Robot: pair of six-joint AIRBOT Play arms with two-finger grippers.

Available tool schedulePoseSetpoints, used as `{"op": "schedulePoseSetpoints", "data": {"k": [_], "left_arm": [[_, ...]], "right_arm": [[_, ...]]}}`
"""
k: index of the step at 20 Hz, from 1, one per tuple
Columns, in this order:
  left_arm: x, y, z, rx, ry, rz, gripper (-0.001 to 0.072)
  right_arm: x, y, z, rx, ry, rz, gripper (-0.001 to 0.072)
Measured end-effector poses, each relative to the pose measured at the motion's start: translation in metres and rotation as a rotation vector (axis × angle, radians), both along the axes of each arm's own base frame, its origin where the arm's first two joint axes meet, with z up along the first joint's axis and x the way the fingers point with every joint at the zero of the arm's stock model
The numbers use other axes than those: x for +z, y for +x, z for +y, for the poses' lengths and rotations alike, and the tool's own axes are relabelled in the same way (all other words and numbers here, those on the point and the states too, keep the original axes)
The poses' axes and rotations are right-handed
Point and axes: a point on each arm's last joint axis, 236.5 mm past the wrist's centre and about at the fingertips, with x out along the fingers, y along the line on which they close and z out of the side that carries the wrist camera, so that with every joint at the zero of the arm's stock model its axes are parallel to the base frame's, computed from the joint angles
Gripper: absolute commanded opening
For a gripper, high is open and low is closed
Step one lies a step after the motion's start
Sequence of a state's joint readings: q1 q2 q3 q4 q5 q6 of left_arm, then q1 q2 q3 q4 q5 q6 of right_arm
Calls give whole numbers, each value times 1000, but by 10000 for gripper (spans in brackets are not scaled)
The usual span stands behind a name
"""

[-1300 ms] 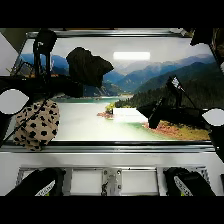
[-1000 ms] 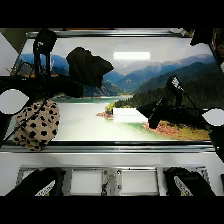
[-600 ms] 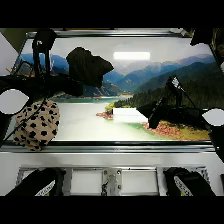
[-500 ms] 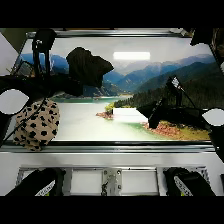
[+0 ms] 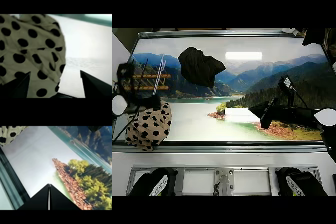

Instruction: Fold the clothes and pants, and hang the long-sleeved shirts on hangers.

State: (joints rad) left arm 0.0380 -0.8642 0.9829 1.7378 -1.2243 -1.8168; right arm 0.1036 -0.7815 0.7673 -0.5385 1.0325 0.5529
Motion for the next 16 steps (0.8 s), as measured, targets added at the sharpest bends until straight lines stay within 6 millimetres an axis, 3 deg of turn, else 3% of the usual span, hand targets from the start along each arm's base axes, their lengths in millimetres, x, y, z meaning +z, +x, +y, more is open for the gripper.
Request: {"op": "schedulePoseSetpoints", "data": {"k": [3,6,9,12,13,15,16], "left_arm": [[-50,-30,47,216,-120,46,671],[-93,-47,66,353,-276,76,671],[-129,-55,71,426,-395,127,671],[-156,-56,63,435,-463,187,668],[-163,-55,59,426,-475,205,637],[-170,-51,49,400,-486,224,8],[-169,-48,45,384,-485,220,11]], "right_arm": [[0,0,0,0,0,0,19],[0,0,0,0,0,0,19],[0,0,0,0,0,0,19],[0,0,0,0,0,0,19],[0,0,0,0,0,0,19],[0,0,0,0,0,0,19],[0,0,0,0,0,0,19]]}}
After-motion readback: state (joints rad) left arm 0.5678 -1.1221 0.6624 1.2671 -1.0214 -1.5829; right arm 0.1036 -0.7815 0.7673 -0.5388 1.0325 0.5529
